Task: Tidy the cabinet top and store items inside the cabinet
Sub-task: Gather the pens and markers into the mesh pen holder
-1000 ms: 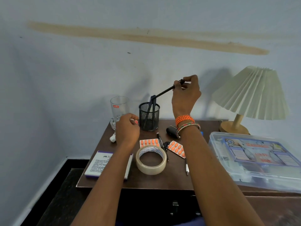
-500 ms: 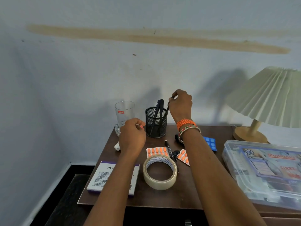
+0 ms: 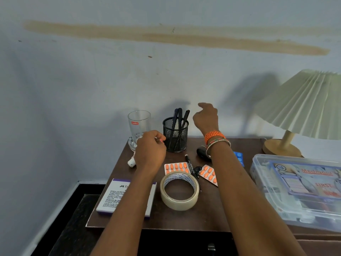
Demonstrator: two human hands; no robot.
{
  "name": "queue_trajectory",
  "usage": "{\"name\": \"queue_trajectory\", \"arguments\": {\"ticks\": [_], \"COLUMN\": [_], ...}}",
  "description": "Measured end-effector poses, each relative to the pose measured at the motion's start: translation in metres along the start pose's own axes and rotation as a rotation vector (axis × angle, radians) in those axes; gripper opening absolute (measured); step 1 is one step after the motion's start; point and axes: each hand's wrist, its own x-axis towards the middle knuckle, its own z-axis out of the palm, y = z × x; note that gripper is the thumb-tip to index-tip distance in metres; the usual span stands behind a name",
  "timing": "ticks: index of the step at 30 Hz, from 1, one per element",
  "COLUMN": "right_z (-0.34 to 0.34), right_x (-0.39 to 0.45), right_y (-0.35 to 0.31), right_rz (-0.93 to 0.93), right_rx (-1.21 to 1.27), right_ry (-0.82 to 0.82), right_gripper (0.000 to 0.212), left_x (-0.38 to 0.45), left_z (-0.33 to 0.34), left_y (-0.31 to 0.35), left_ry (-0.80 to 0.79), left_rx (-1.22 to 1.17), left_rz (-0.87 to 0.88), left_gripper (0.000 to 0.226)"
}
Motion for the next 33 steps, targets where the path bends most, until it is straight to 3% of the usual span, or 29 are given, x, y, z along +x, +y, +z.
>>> {"name": "queue_trajectory", "arguments": {"ticks": [5, 14, 19, 29, 33], "right_z": [-0.025, -0.049, -0.035, -0.013, -0.006], "right_x": [0.000, -0.031, -0.050, -0.078, -0.080], "right_y": [-0.016, -0.027, -0.002, 0.030, 0.033], "right_rz": [-0.055, -0.087, -0.011, 0.023, 0.076], "right_rx": [-0.003, -0.087, -0.202, -0.548, -0.589], "right_ry": [0.078, -0.109, -0.230, -0.267, -0.419], "right_gripper": [0.035, 0.019, 0.026, 0.033, 0.047], "left_x": [-0.002, -0.011, -0.020, -0.025, -0.022], "left_z": [0.001, 0.006, 0.009, 0.011, 0.011], "left_y": [0.000, 0.005, 0.006, 0.005, 0.002], "left_ry": [-0.016, -0.160, -0.249, -0.315, -0.317], "left_rx": [-0.002, 0.023, 0.120, 0.201, 0.211], "left_rz": [0.011, 0.044, 0.088, 0.090, 0.076], "left_gripper": [0.018, 0.020, 0.020, 0.024, 0.025]}}
